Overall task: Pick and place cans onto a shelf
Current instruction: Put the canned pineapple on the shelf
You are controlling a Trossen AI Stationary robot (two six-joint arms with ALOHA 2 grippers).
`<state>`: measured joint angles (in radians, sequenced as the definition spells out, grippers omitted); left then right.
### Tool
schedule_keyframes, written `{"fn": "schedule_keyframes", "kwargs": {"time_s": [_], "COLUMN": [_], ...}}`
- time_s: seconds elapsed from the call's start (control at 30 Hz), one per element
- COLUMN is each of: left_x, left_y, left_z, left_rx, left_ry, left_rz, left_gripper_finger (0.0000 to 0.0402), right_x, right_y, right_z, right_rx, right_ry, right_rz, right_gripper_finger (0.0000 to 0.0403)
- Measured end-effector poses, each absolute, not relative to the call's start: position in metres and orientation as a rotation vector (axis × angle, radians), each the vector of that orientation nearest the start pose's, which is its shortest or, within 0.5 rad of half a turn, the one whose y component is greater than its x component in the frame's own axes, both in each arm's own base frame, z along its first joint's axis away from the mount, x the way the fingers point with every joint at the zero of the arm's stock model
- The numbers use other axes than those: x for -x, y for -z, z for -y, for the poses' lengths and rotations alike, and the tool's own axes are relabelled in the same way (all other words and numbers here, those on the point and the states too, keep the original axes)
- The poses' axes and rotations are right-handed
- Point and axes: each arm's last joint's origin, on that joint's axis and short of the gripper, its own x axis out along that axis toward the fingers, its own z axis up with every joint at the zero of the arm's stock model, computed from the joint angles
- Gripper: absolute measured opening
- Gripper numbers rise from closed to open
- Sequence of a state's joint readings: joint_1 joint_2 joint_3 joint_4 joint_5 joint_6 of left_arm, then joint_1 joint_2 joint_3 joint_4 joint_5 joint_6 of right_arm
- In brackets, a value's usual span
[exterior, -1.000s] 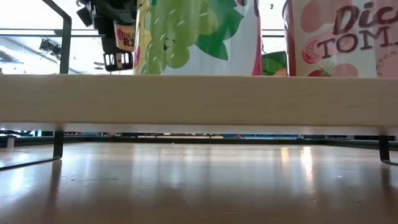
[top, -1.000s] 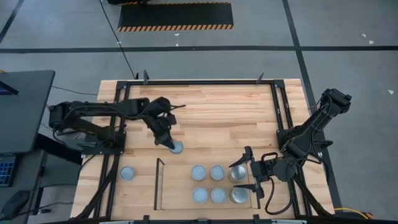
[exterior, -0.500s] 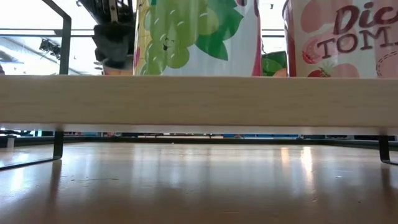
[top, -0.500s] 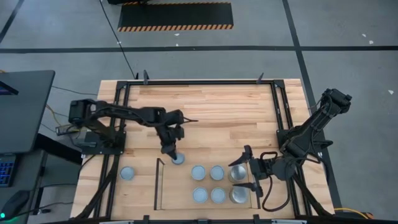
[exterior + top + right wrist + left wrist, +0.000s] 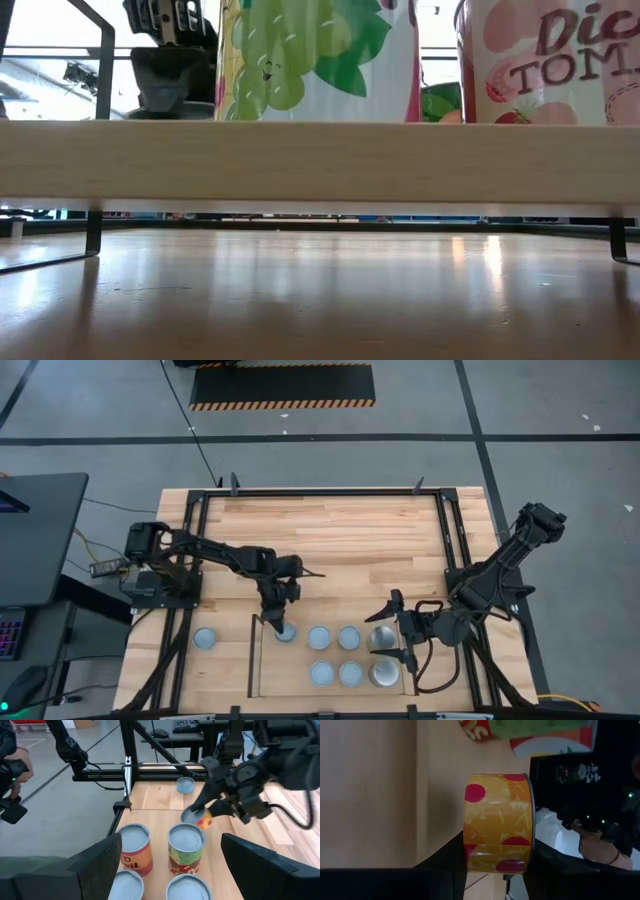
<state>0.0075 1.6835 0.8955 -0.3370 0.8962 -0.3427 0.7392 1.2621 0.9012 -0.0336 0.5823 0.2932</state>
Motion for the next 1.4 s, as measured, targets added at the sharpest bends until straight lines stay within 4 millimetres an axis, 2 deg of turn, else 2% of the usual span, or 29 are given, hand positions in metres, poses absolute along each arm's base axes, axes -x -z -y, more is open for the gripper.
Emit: {"fn": "schedule_keyframes", "kwargs": {"time_s": [0.33,0.8,1.4], "left_x": [-0.303,-0.303,-0.303], "left_y": [-0.155,-0.154,-0.154], "left_z": [0.034,0.037,0.040], "left_rx": [0.785,0.747,0.726], "left_ry": [0.593,0.567,0.586], "left_rz": [-1.217,-1.217,-1.212], "left_gripper_finger": [0.0155,0.0239,0.0231], "right_x": [-0.219,-0.221,-0.223], "right_y": [-0.289,-0.289,-0.289], "right_z": [-0.168,-0.164,-0.162], "right_rx": [-0.053,-0.055,-0.045], "right_ry": [-0.081,-0.065,-0.057], "right_rz": [-0.329,-0.329,-0.333], "right_gripper_finger": [0.0348,0.0348,0.0348]}}
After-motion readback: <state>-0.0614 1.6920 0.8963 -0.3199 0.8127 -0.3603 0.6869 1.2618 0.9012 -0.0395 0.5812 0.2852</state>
